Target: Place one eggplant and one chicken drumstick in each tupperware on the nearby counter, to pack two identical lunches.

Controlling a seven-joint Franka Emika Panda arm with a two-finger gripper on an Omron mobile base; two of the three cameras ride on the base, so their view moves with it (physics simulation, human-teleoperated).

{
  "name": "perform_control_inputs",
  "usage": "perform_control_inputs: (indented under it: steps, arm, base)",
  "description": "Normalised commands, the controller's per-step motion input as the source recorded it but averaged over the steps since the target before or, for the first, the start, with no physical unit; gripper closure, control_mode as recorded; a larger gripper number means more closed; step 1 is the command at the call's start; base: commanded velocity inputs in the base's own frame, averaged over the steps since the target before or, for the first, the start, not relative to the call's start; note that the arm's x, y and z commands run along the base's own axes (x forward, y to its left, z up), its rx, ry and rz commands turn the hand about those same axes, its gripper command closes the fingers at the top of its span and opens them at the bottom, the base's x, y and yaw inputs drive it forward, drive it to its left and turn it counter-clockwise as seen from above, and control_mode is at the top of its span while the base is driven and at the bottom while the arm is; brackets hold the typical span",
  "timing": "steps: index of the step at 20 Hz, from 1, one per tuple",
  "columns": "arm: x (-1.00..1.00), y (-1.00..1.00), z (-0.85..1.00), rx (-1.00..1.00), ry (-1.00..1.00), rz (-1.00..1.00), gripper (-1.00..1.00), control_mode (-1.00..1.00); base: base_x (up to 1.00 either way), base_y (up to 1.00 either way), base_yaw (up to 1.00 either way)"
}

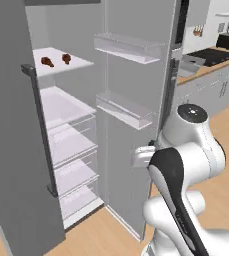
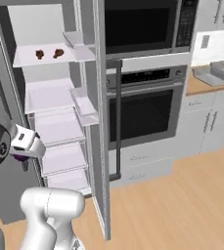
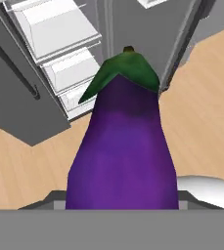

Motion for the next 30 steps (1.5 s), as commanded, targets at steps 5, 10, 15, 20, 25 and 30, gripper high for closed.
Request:
perform_control_inputs:
  steps: [5, 10, 15, 20, 25, 30]
  arm:
    - [0.0, 0.0, 0.0, 0.0, 0.0, 0.0, 1.0, 1.0]
    - [0.0, 0.0, 0.0, 0.0, 0.0, 0.0, 1.0, 1.0]
    - [0.0, 0.0, 0.0, 0.0, 0.0, 0.0, 1.0, 1.0]
    - [0.0, 0.0, 0.0, 0.0, 0.0, 0.0, 1.0, 1.0]
    - [0.0, 0.0, 0.0, 0.0, 0.0, 0.0, 1.0, 1.0]
    - [0.0, 0.0, 0.0, 0.0, 0.0, 0.0, 1.0, 1.0]
  base:
    - [-0.27, -0.88, -0.64]
    - [0.22, -1.0, -0.51]
    - [0.96, -1.0, -0.18]
    - [1.0, -0.86, 0.0]
    - [1.0, -0.46, 0.06]
    - [1.0, -0.01, 0.33]
